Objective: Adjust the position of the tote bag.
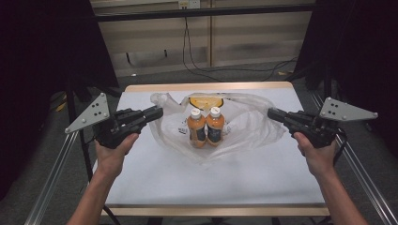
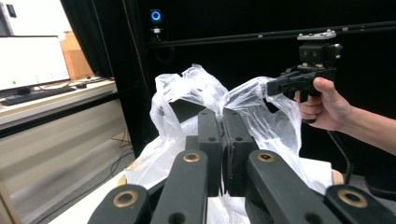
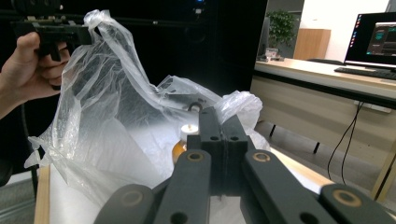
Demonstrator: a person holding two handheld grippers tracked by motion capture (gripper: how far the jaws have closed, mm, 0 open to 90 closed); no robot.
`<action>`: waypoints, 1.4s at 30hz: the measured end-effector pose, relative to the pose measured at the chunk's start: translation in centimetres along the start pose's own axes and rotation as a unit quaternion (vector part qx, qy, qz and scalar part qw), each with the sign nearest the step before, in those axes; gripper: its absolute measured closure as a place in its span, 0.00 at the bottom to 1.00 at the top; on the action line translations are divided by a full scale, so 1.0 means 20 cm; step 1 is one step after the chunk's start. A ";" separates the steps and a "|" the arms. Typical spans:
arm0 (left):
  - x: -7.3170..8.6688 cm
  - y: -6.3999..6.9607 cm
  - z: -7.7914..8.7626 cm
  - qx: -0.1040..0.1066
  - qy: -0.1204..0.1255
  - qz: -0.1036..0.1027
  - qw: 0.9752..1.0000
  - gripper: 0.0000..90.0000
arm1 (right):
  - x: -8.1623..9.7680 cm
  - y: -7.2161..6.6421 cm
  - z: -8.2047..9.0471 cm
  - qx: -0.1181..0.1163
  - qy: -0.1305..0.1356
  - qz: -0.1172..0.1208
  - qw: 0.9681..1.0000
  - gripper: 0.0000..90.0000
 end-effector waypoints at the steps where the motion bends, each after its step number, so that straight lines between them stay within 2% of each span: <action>1: -0.01 -0.01 0.01 -0.004 -0.002 -0.005 1.000 0.98 | -0.01 0.01 -0.01 0.001 0.003 -0.001 1.000 1.00; 5: -0.03 -0.05 0.02 -0.008 -0.003 -0.005 1.000 0.98 | -0.06 0.04 -0.02 0.008 0.010 0.003 1.000 1.00; 8: -0.03 -0.07 0.04 -0.019 -0.008 -0.007 1.000 0.98 | -0.10 0.07 -0.03 0.011 0.014 0.000 1.000 1.00; 10: -0.03 -0.09 0.06 -0.027 -0.002 -0.003 1.000 0.98 | -0.12 0.09 -0.04 0.015 0.014 0.002 1.000 1.00; 17: -0.05 -0.18 0.12 -0.050 -0.008 -0.005 0.999 0.98 | -0.22 0.11 -0.07 0.021 0.022 0.014 0.999 1.00; 21: -0.08 -0.24 0.15 -0.066 -0.003 0.002 0.998 0.98 | -0.26 0.14 -0.09 0.032 0.023 0.015 0.999 1.00; 24: -0.09 -0.27 0.16 -0.073 0.002 0.008 0.997 0.98 | -0.29 0.17 -0.10 0.038 0.025 0.011 0.999 1.00; 25: -0.09 -0.28 0.17 -0.072 -0.001 0.005 0.997 0.98 | -0.29 0.17 -0.11 0.039 0.026 0.012 0.999 1.00; 27: -0.09 -0.30 0.17 -0.073 -0.003 -0.002 0.997 0.98 | -0.31 0.19 -0.12 0.041 0.027 0.012 0.999 1.00; 31: -0.11 -0.34 0.17 -0.088 0.010 0.011 0.996 0.98 | -0.35 0.21 -0.14 0.048 0.030 0.009 0.998 1.00; 33: -0.13 -0.37 0.17 -0.092 0.006 0.006 0.996 0.98 | -0.37 0.23 -0.16 0.052 0.031 0.009 0.998 1.00; 34: -0.13 -0.38 0.16 -0.095 0.011 0.011 0.995 0.98 | -0.39 0.24 -0.17 0.053 0.030 0.010 0.998 1.00; 35: -0.14 -0.40 0.16 -0.097 0.004 0.006 0.995 0.98 | -0.40 0.25 -0.17 0.055 0.028 0.012 0.998 1.00; 37: -0.16 -0.42 0.16 -0.106 0.003 0.010 0.994 0.98 | -0.42 0.26 -0.18 0.061 0.024 0.012 0.998 1.00; 40: -0.19 -0.44 0.16 -0.108 0.013 0.010 0.994 0.98 | -0.44 0.29 -0.20 0.066 0.023 0.010 0.998 1.00; 41: -0.20 -0.45 0.16 -0.112 0.016 0.017 0.993 0.98 | -0.45 0.30 -0.21 0.068 0.023 0.009 0.997 1.00; 42: -0.20 -0.47 0.16 -0.112 0.007 0.009 0.994 0.98 | -0.45 0.31 -0.21 0.070 0.021 0.010 0.997 1.00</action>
Point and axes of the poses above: each handheld gripper's, and its own axes: z roughly backward along the jaws, x roughly out of its underside, y roughly to its right, the point moved 4 cm from there along -z, roughly forward along the jaws, and after that the axes turned 3 degrees about x, right-handed, at the moved point
